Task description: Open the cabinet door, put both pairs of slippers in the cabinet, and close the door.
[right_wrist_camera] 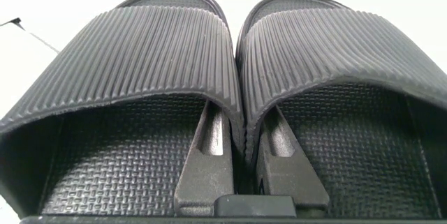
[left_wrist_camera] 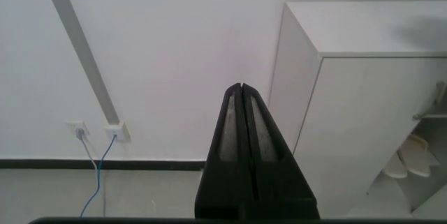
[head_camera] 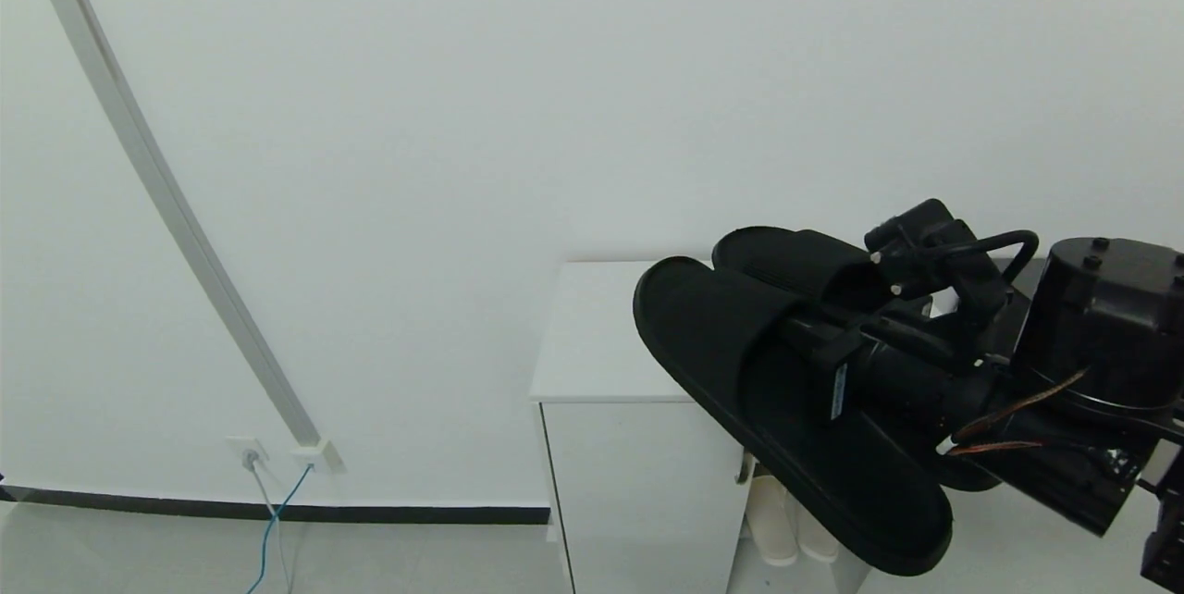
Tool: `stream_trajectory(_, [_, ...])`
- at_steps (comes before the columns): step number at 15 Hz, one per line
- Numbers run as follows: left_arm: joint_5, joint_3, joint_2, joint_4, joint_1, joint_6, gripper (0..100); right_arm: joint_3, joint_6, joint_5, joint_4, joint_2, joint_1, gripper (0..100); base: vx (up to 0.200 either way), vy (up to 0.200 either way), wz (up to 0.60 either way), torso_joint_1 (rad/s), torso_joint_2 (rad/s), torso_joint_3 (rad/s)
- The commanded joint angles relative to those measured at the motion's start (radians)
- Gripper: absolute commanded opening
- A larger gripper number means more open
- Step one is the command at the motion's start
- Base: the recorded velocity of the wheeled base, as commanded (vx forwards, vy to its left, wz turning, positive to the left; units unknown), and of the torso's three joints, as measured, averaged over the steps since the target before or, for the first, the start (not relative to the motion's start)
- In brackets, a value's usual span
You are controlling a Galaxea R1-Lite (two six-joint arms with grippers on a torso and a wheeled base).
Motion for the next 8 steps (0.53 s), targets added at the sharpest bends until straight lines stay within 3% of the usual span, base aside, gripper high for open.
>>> stream_trajectory(1, [0.0, 0.0, 0.001, 0.0, -0.001, 0.0, 0, 0.005, 0.0, 0.0, 0.002, 0.005, 0.003, 0, 0.0, 0.0, 0.0, 0.0, 0.0, 0.0])
stream_trajectory(8, [0.0, 0.0, 0.001, 0.0, -0.001, 0.0, 0, 0.022, -0.002, -0.006, 0.002, 0.014, 0.024, 0, 0.0, 0.0, 0.0, 0.0, 0.0, 0.0])
